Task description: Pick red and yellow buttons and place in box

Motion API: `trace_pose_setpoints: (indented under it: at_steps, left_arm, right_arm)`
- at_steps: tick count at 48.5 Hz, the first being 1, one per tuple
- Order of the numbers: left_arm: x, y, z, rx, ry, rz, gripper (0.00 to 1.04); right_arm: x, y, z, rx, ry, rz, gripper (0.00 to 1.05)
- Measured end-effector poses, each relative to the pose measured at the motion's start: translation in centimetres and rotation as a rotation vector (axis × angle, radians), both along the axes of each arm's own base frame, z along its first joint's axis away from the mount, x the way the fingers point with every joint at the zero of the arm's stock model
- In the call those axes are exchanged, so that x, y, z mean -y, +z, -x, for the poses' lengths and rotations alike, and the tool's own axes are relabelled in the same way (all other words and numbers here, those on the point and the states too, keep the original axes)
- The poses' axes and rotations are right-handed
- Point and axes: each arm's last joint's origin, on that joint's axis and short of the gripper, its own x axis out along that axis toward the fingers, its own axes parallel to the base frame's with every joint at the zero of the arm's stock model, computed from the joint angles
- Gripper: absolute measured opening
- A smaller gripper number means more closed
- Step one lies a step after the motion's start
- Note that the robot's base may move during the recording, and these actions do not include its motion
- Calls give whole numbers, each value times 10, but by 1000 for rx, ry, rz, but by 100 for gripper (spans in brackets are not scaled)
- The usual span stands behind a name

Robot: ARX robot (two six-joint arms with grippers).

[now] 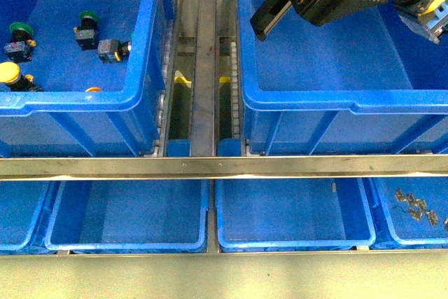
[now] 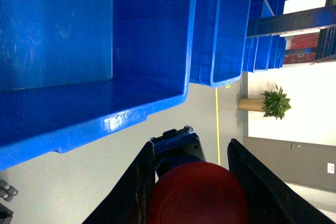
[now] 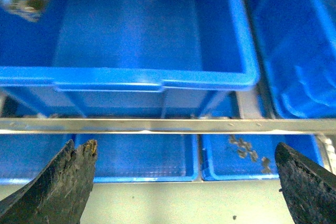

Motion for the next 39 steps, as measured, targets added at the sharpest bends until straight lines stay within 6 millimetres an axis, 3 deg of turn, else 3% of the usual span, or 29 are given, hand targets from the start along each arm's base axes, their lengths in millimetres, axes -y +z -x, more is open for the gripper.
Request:
trace_pose_setpoints:
  at_steps: [12, 22, 39]
  left_arm:
    - [-5, -9, 6, -23, 9, -23, 34]
    - [-6, -8, 9, -19, 10, -26, 34]
    - [-7, -6, 10, -11, 13, -27, 34]
  right_arm:
    - [-14, -1, -44, 37, 237, 207, 99]
    - [-22, 7, -69, 90, 327, 305, 99]
    - [-52, 8, -80, 119, 482, 347, 99]
